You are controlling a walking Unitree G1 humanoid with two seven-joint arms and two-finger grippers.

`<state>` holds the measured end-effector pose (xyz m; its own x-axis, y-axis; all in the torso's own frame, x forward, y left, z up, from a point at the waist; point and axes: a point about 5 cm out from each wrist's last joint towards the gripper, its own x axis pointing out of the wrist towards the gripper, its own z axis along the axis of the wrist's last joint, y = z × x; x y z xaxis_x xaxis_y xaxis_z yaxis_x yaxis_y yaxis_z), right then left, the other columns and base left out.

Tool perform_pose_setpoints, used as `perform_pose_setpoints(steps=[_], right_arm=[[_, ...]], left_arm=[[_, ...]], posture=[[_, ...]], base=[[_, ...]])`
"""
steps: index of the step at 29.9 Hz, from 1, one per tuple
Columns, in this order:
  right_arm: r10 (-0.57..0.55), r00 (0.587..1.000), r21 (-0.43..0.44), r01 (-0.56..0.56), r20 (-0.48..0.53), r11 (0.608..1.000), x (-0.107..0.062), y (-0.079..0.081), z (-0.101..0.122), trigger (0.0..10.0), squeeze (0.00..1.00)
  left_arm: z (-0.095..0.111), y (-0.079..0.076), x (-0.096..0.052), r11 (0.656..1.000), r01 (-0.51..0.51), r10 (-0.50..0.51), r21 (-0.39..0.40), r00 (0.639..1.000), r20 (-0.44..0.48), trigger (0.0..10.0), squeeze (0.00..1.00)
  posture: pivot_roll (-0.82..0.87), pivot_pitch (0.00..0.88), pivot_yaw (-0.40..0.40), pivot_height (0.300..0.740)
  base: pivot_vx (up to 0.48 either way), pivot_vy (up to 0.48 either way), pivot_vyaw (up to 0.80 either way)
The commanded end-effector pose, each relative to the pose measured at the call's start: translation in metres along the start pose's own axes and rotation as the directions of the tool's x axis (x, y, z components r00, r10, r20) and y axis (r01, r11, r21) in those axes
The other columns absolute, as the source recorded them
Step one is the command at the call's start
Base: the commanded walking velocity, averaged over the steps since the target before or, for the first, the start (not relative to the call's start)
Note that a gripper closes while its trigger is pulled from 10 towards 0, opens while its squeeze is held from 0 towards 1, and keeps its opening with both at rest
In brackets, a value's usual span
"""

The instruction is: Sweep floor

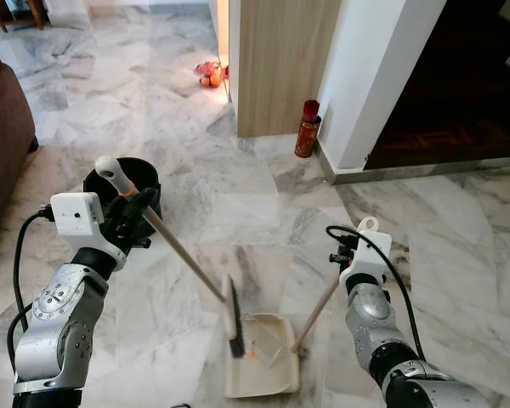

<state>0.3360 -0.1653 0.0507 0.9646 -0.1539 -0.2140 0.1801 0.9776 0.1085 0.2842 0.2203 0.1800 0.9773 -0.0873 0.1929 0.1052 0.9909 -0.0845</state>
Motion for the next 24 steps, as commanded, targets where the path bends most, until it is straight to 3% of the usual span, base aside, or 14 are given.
perform_pose_setpoints(steps=[1,6,10,19,20,22,24], right_arm=[[-0.011,1.000,0.033,0.010,0.021,0.999,0.006,-0.001,0.012,10.0,0.00],[-0.012,0.999,0.097,0.008,0.044,0.995,0.010,0.001,0.022,10.0,0.00],[-0.011,0.999,0.106,0.006,0.048,0.994,0.012,0.001,0.026,10.0,0.00],[0.001,0.997,0.119,-0.010,0.076,0.993,0.016,0.002,0.037,10.0,0.00],[0.000,0.996,0.120,-0.011,0.086,0.993,0.016,0.001,0.039,10.0,0.00],[0.001,0.995,0.120,-0.013,0.098,0.993,0.016,-0.001,0.040,10.0,0.00],[0.001,0.995,0.120,-0.013,0.098,0.993,0.016,-0.001,0.040,10.0,0.00]], left_arm=[[0.024,0.006,0.001,0.993,-0.082,0.070,0.087,0.989,0.130,10.0,0.00],[0.021,0.015,-0.005,0.952,-0.192,0.155,0.238,0.974,0.166,10.0,0.00],[0.018,0.014,-0.006,0.947,-0.204,0.165,0.247,0.972,0.170,10.0,0.00],[-0.003,0.001,-0.012,0.930,-0.143,0.110,0.338,0.987,0.115,10.0,0.00],[-0.010,-0.006,-0.013,0.912,-0.095,0.065,0.399,0.994,0.088,10.0,0.00],[-0.024,-0.012,-0.015,0.912,-0.076,0.057,0.404,0.997,0.059,10.0,0.00],[-0.025,-0.012,-0.016,0.911,-0.079,0.060,0.405,0.996,0.060,10.0,0.00]], posture=[[0.26,0.000,-0.074,0.740],[0.25,0.000,-0.079,0.740],[0.24,0.000,-0.080,0.740],[0.22,0.000,-0.082,0.740],[0.21,0.000,-0.078,0.740],[0.20,0.000,-0.076,0.740],[0.20,0.000,-0.076,0.740]], base=[[0.000,0.000,0.00],[0.000,0.000,0.00],[0.000,0.000,0.00],[0.000,0.000,0.00],[0.000,0.000,0.00],[0.000,0.000,0.00],[0.000,0.000,0.00]])
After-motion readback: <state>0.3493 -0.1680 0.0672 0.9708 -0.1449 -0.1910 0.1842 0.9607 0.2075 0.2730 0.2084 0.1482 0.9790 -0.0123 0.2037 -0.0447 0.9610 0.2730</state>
